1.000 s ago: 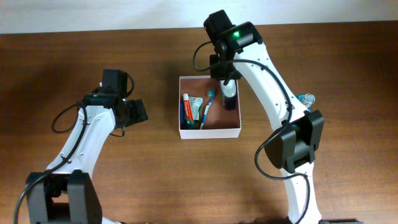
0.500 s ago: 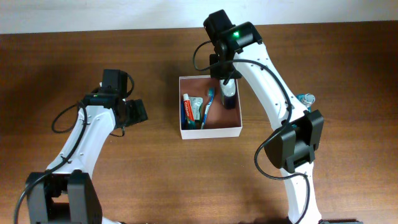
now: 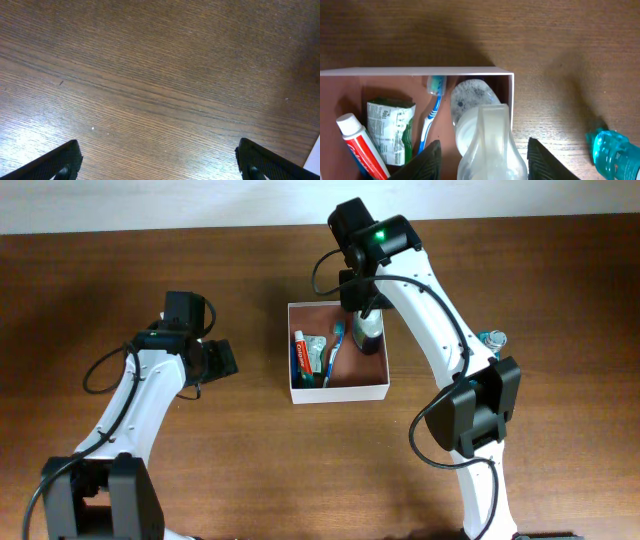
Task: Pack container
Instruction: 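Open the right gripper to release the foaming soap bottle in the box, then raise the right gripper and move it over the teal mouthwash bottle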
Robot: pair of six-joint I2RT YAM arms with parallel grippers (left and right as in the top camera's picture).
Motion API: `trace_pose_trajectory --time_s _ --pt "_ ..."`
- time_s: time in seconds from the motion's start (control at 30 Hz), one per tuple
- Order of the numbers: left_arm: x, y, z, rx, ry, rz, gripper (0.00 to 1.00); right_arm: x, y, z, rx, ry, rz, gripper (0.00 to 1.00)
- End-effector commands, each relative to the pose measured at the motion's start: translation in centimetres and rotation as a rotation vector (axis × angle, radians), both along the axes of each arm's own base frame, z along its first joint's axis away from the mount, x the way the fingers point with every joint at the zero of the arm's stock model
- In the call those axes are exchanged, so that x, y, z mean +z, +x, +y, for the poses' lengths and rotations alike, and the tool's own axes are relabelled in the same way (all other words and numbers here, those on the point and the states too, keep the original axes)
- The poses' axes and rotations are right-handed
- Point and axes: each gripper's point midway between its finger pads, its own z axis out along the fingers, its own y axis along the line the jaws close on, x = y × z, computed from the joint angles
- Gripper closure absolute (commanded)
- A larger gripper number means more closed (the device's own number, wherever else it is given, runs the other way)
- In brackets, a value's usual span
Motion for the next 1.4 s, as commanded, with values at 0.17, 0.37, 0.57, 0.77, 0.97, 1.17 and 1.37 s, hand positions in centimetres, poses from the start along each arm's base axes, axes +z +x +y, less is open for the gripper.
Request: trace_pose_trajectory --time_s 0.17,0.37,0.57,0.77,0.97,1.17,1.37 --pt "-0.2 0.0 0.2 0.006 0.007 0.007 0.01 0.6 -0.4 -0.3 0.019 -0.024 0.004 0.47" --pt "-0.2 0.0 0.2 0.006 0.006 0.007 0.01 3.9 -0.7 -0.3 0.075 -0.009 -0.047 0.46" --pt "-0.2 0.0 0.2 0.006 0.006 0.007 0.01 9.6 -2.4 -1.3 0.097 0.007 -0.12 0.46" --pt "-0.2 0.0 0.2 0.006 0.006 0.007 0.01 13.6 -4.6 -4.0 0.059 0.018 -0.16 0.46" --pt "-0.2 0.0 0.2 0.006 0.006 0.007 0.01 15.9 -6.0 -8.5 -0.022 0.058 -0.168 0.46" --pt "-0.2 0.0 0.2 0.006 0.006 0.007 0.01 17.7 -6.4 -11.5 -0.09 0.089 -0.207 0.46" --pt "-0.2 0.0 0.2 0.006 0.006 0.007 0.0 18.0 -7.3 -14.3 -0.132 0.072 -0.203 0.46"
